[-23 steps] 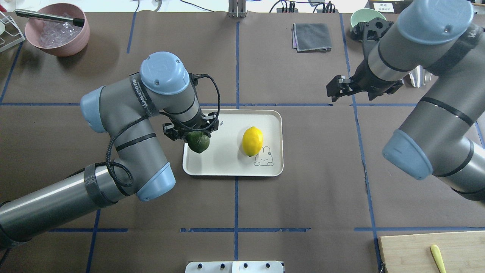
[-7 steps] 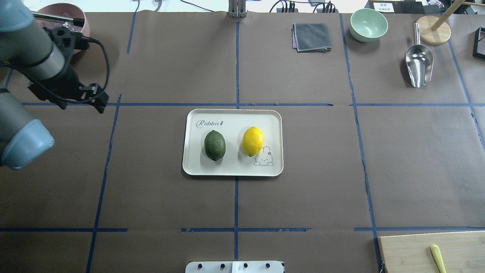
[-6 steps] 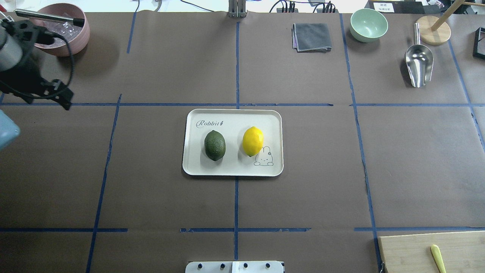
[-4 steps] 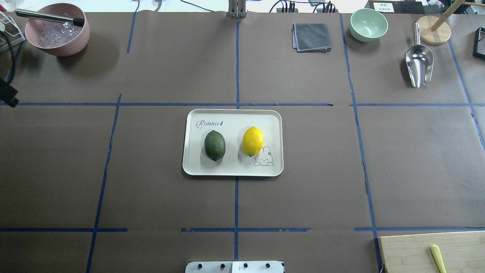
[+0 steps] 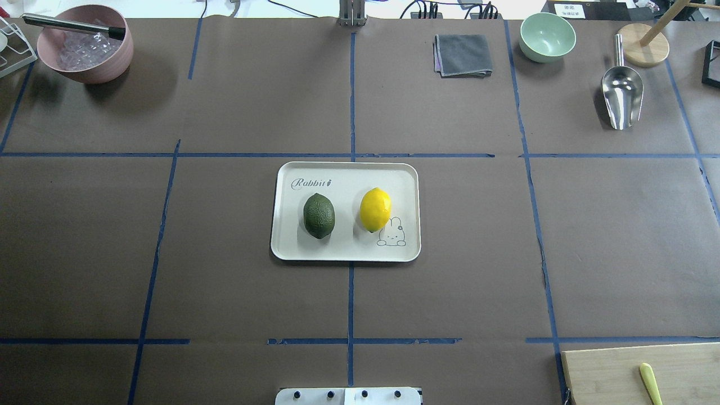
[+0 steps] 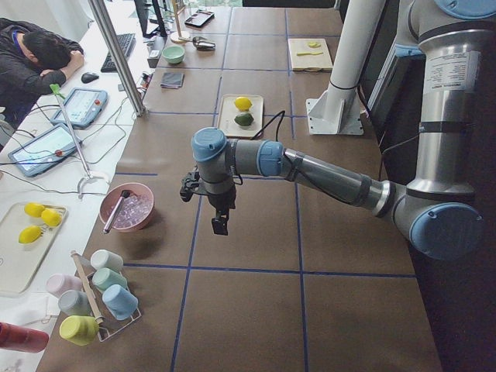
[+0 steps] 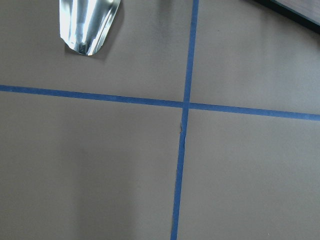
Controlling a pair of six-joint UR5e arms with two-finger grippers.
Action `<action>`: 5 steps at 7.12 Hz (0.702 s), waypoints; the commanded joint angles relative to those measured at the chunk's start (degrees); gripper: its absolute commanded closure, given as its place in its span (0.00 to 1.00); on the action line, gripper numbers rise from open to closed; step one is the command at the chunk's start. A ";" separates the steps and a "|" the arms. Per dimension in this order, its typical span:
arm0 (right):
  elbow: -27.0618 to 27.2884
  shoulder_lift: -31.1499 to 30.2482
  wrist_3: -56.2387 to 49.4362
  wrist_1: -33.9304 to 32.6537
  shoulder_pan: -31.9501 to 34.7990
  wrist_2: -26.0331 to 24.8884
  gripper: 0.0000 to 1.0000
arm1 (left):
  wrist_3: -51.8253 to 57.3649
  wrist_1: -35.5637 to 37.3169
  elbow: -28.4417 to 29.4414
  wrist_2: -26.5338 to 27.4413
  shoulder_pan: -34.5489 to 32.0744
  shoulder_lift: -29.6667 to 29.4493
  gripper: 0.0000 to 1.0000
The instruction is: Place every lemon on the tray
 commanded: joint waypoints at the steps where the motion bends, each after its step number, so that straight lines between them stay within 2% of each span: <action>1: -1.26 -0.33 -0.05 -0.07 0.05 0.11 0.00 | 0.58 0.08 1.41 0.25 -0.94 0.99 0.00; 2: -2.65 -0.24 0.12 0.02 -0.04 0.55 0.00 | 0.84 0.34 3.50 -0.02 -1.29 1.34 0.00; 3: -3.45 -0.24 0.13 0.02 0.05 3.16 0.00 | 1.80 -0.35 6.66 -0.45 -2.95 1.78 0.00; 5: -4.60 -0.41 0.13 0.11 0.05 4.95 0.00 | 7.51 -0.71 10.98 -3.00 -3.14 0.56 0.00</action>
